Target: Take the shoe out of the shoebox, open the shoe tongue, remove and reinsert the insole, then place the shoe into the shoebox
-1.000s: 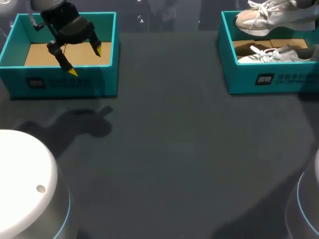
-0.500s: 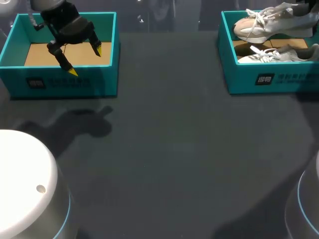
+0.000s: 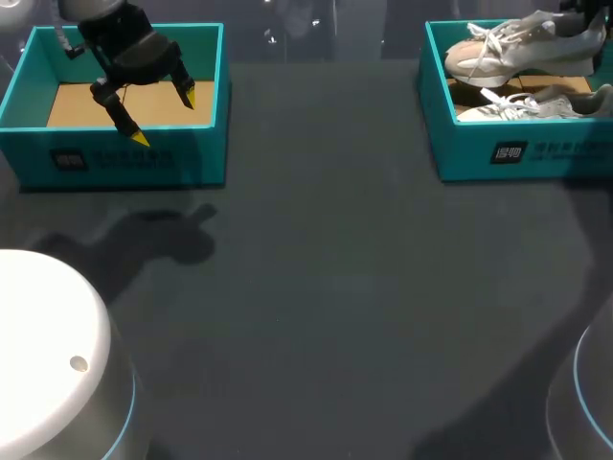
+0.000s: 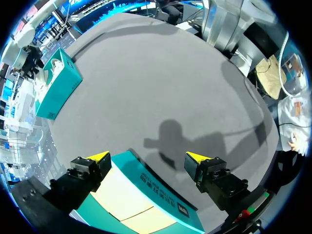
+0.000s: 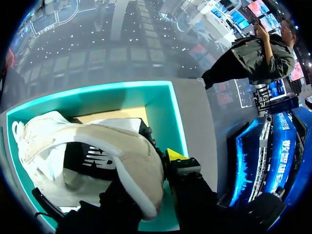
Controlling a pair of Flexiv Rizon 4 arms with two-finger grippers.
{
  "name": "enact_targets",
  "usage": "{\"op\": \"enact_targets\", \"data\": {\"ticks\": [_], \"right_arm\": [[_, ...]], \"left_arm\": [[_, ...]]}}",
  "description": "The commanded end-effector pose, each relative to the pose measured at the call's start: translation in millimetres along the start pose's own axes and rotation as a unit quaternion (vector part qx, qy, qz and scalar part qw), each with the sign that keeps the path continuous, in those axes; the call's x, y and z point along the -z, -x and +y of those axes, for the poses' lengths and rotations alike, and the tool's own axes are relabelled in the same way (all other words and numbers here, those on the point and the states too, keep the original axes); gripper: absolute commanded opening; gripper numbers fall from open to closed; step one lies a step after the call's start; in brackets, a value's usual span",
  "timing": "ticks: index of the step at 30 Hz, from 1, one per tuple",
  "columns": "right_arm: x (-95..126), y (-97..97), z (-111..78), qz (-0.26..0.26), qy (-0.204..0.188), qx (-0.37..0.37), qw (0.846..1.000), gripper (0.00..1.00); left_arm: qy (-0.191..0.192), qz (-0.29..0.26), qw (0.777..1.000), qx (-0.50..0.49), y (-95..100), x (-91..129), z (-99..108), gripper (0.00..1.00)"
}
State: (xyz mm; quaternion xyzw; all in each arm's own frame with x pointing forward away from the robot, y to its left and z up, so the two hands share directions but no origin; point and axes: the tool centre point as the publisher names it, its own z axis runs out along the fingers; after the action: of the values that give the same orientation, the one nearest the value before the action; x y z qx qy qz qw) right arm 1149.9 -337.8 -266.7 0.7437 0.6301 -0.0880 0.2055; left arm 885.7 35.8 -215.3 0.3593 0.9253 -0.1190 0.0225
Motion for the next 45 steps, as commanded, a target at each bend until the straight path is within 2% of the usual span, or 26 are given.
{"op": "enact_targets", "data": {"ticks": [1, 13, 45], "right_arm": [[-6.5, -1.3, 7.8, 0.001, -0.003, 0.001, 1.0, 0.0], [-25.2, -7.9, 14.1, 0.002, -0.004, 0.019, 1.0, 0.0], [-63.6, -21.7, 3.9, 0.046, -0.025, 0.022, 0.998, 0.0]], "left_arm": [[0.001, 0.001, 1.0, 0.0, 0.1, 0.4, 0.1, 1.0], [0.001, 0.001, 1.0, 0.0, 0.1, 0.4, 0.1, 1.0], [0.001, 0.001, 1.0, 0.0, 0.1, 0.4, 0.1, 1.0]]}}
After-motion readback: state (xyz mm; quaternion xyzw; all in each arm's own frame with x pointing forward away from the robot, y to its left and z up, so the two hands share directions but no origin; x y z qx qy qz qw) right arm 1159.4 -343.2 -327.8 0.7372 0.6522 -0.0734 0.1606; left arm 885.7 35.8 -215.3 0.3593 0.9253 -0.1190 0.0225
